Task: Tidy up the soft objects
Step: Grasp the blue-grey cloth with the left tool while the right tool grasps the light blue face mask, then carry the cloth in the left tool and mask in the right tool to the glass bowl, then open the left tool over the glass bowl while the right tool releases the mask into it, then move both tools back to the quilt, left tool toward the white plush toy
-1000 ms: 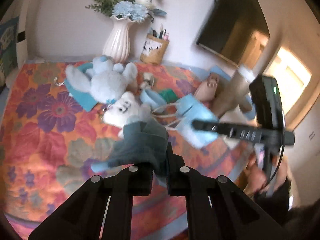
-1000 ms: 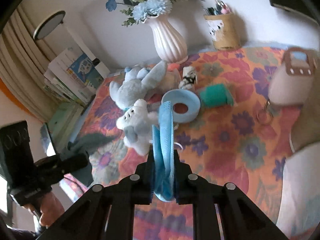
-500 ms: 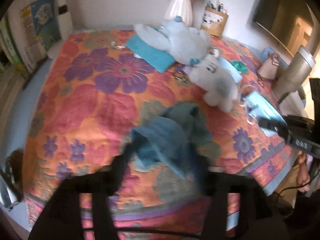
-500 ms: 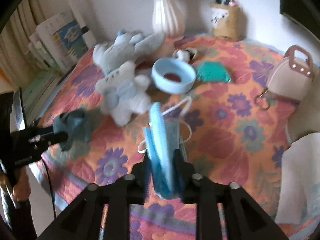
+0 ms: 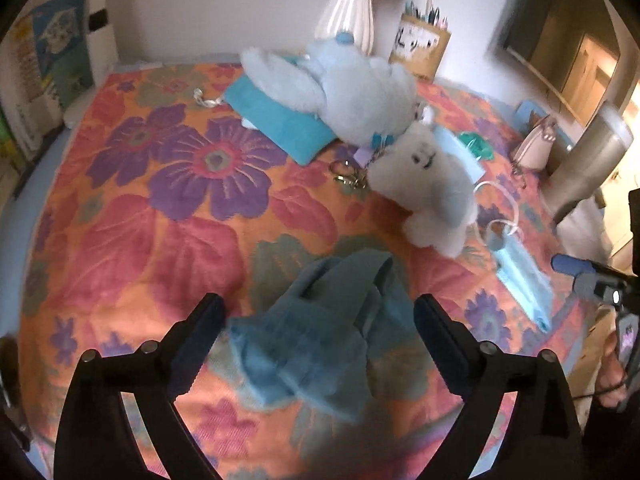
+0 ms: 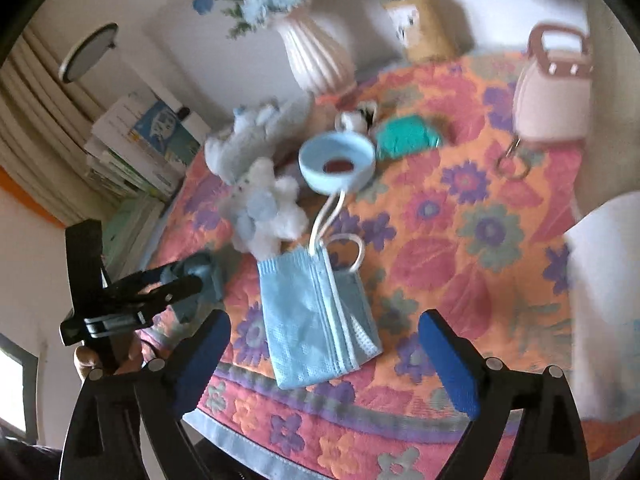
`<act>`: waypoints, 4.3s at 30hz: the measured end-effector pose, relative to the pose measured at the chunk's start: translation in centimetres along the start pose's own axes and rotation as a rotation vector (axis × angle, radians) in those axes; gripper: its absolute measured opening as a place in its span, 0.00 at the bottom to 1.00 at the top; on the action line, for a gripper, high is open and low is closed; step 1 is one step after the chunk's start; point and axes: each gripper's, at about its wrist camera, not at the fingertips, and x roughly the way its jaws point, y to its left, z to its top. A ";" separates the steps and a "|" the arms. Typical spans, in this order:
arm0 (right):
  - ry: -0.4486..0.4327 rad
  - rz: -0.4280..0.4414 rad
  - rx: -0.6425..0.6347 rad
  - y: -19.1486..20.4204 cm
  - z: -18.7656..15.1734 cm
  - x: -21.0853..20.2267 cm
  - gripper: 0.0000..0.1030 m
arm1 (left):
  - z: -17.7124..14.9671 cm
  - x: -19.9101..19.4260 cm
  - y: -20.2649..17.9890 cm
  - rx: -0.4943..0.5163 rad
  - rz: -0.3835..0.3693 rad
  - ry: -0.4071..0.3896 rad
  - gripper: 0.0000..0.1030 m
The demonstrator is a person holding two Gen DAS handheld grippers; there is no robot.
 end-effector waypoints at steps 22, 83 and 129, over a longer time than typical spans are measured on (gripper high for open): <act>-0.161 -0.219 -0.192 5.3 -0.9 -4.8 0.25 | -0.3 -6.3 -5.2 0.082 -0.071 -0.151 0.10; -0.519 -0.311 0.545 -27.0 5.0 -30.0 0.58 | 13.4 -0.5 -47.4 0.338 -0.376 -0.334 0.79; -0.050 -0.097 0.127 -2.4 7.6 2.9 0.62 | 4.7 3.2 -5.6 -0.087 -0.109 -0.101 0.85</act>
